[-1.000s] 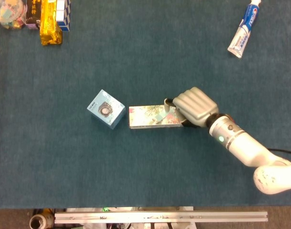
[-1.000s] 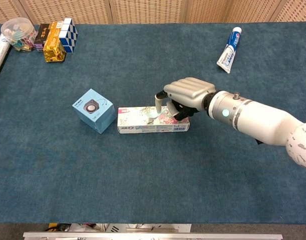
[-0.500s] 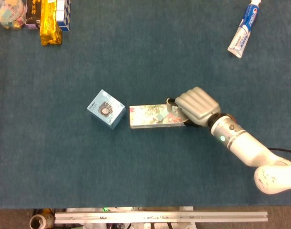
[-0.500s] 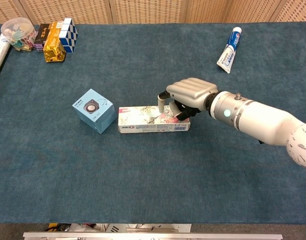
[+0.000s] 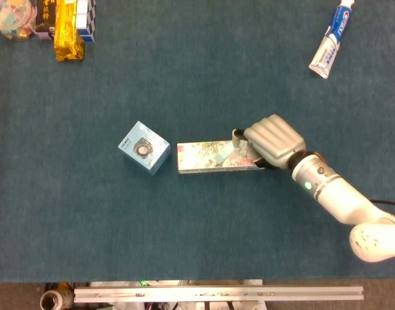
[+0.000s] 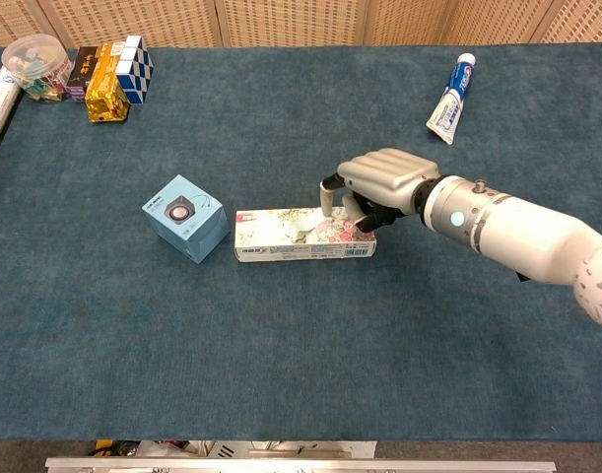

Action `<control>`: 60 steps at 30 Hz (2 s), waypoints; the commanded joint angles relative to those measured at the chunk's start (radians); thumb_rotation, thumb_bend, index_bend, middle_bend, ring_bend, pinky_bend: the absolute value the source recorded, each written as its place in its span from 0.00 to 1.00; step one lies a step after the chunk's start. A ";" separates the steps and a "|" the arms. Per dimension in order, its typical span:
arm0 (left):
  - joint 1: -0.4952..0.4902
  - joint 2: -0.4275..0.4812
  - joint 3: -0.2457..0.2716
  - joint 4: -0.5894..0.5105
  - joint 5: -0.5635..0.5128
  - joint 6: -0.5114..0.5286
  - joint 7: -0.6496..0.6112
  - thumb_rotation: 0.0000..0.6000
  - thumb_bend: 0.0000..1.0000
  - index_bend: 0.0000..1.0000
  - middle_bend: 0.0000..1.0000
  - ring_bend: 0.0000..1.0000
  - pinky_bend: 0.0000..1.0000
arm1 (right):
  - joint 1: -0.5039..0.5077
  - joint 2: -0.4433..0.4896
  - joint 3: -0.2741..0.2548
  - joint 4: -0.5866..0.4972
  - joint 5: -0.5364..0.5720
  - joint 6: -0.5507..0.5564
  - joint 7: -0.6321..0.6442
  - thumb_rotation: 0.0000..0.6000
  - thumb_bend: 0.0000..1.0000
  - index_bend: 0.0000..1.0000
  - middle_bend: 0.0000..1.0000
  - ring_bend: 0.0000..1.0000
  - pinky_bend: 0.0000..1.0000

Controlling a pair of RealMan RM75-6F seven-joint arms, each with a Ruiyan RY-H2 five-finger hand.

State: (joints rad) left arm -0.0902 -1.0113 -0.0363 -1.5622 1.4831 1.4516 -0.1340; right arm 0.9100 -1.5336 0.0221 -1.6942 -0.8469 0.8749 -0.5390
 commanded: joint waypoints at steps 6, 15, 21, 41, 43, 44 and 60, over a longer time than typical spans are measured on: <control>-0.001 -0.001 -0.002 0.000 -0.002 -0.002 0.003 1.00 0.35 0.13 0.36 0.40 0.44 | -0.003 0.000 0.006 0.001 -0.006 0.002 0.011 1.00 1.00 0.38 1.00 1.00 1.00; 0.002 0.001 -0.002 -0.001 -0.007 0.000 0.003 1.00 0.35 0.13 0.36 0.40 0.44 | 0.004 -0.026 0.007 0.009 -0.016 -0.012 0.011 1.00 1.00 0.38 1.00 1.00 1.00; 0.004 0.002 -0.002 0.001 -0.009 0.001 0.000 1.00 0.34 0.13 0.36 0.40 0.44 | 0.008 -0.037 0.012 0.024 -0.002 -0.008 0.005 1.00 1.00 0.38 1.00 1.00 1.00; 0.002 0.001 -0.005 0.005 -0.012 -0.002 -0.003 1.00 0.34 0.13 0.36 0.40 0.44 | 0.004 -0.036 0.023 0.034 0.002 0.003 0.012 1.00 1.00 0.38 1.00 1.00 1.00; 0.002 0.001 -0.005 0.006 -0.012 -0.002 -0.002 1.00 0.34 0.13 0.36 0.40 0.44 | 0.004 -0.035 0.023 0.030 -0.006 0.000 0.015 1.00 1.00 0.38 1.00 1.00 1.00; 0.002 0.001 -0.006 0.005 -0.012 -0.002 -0.003 1.00 0.34 0.13 0.36 0.40 0.44 | 0.004 -0.036 0.022 0.029 -0.009 -0.001 0.016 1.00 1.00 0.38 1.00 1.00 1.00; 0.004 0.002 -0.005 0.007 -0.018 -0.006 -0.001 1.00 0.34 0.13 0.36 0.40 0.44 | 0.013 -0.057 0.022 0.055 0.009 -0.004 -0.001 1.00 1.00 0.38 1.00 1.00 1.00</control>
State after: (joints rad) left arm -0.0863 -1.0094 -0.0413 -1.5556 1.4652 1.4456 -0.1353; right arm 0.9228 -1.5911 0.0445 -1.6397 -0.8382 0.8706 -0.5397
